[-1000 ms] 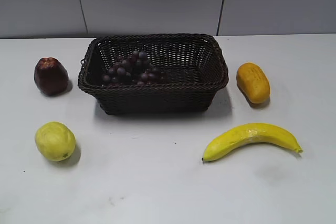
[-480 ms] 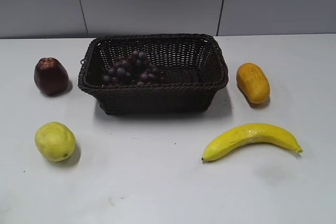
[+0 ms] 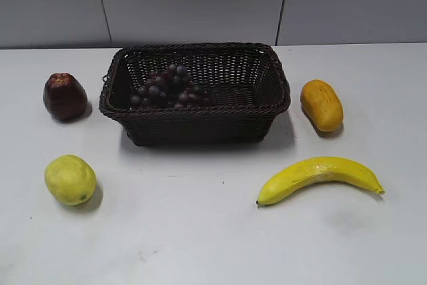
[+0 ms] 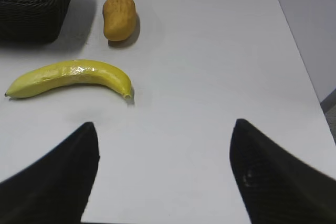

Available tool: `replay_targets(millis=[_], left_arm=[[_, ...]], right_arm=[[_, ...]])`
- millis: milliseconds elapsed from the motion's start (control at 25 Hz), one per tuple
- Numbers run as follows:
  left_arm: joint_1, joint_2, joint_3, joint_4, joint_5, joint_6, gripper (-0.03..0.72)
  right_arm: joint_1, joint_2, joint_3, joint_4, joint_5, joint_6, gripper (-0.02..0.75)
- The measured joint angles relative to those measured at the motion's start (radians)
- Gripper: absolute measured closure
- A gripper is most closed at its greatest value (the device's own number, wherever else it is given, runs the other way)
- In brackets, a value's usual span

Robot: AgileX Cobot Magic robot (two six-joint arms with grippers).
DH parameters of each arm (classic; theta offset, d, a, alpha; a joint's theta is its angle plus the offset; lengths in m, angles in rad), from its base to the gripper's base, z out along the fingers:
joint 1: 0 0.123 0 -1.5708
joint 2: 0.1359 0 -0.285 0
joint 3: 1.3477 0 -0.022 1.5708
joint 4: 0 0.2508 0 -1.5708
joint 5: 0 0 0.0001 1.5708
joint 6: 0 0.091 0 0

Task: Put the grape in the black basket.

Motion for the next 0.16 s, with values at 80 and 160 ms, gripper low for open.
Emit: replay_targets(millis=[80, 160], left_arm=[[0.0, 0.0, 0.0, 0.0, 0.0, 0.0, 0.452], [0.0, 0.0, 0.0, 0.0, 0.0, 0.0, 0.452]], right_arm=[[0.0, 0.0, 0.0, 0.0, 0.0, 0.0, 0.147], [0.0, 0.0, 0.0, 0.0, 0.0, 0.0, 0.147]])
